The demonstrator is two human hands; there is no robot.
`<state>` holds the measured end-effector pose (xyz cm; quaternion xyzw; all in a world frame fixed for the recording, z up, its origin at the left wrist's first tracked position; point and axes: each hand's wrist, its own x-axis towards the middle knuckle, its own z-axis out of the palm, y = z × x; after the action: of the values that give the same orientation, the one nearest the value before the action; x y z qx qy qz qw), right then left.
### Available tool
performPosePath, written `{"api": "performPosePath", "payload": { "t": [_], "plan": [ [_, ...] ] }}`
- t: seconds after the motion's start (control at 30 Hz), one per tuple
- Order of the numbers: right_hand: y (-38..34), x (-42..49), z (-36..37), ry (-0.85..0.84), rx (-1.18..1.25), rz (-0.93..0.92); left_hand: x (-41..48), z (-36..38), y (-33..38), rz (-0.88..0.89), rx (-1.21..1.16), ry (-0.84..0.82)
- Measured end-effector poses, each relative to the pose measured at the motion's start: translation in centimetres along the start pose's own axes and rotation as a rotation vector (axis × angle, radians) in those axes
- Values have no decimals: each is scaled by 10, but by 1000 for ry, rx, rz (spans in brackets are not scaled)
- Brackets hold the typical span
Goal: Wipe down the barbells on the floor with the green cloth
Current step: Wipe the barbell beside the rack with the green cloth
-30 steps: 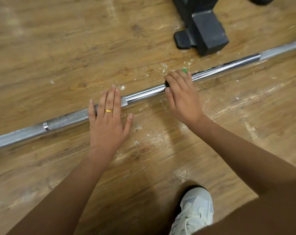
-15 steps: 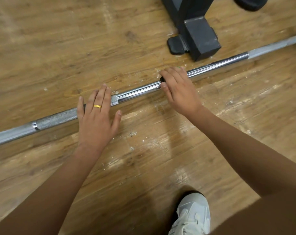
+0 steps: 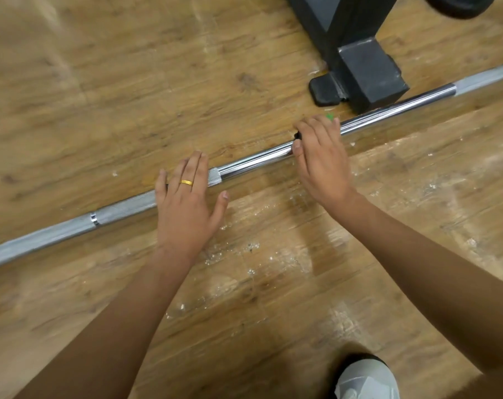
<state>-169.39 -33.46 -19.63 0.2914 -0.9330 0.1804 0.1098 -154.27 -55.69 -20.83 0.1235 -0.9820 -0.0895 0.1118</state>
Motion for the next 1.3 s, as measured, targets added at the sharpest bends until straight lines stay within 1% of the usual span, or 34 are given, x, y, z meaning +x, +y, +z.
{"api": "performPosePath", "payload": {
  "t": [0.1,0.2,0.27,0.33,0.4,0.47,0.5,0.67,0.83,1.0,1.13,1.2,1.3],
  "plan": [
    [-4,5,6,-47,-8,-120,8,-6,1,-14,11,-39],
    [5,19,3,-109,-30,-254,20,-13,-1,-33,14,-114],
    [12,28,0,-141,-45,-291,26,-18,1,-53,2,-153],
    [10,34,0,-118,-46,-254,29,-22,7,-15,-2,-160],
    [-1,37,4,-89,-34,-173,28,-21,16,47,60,-216],
    [-10,40,4,-114,-28,-147,26,-17,22,20,86,-292],
    [-12,43,4,-133,-35,-158,27,-15,22,-3,83,-302],
    [-5,65,7,-190,-79,-183,44,-12,19,-22,50,-298],
    [-14,65,14,-140,-84,-123,63,-9,14,-57,17,-288],
    [-5,78,17,-145,-82,-194,82,-10,13,-104,48,-265],
    [12,101,13,-110,-78,-88,93,-13,8,-94,28,-291],
    [6,100,19,-134,-98,-131,97,-15,5,-99,4,-294],
    [7,97,26,-197,-116,-282,101,-17,2,-94,-18,-296]
  ]
}}
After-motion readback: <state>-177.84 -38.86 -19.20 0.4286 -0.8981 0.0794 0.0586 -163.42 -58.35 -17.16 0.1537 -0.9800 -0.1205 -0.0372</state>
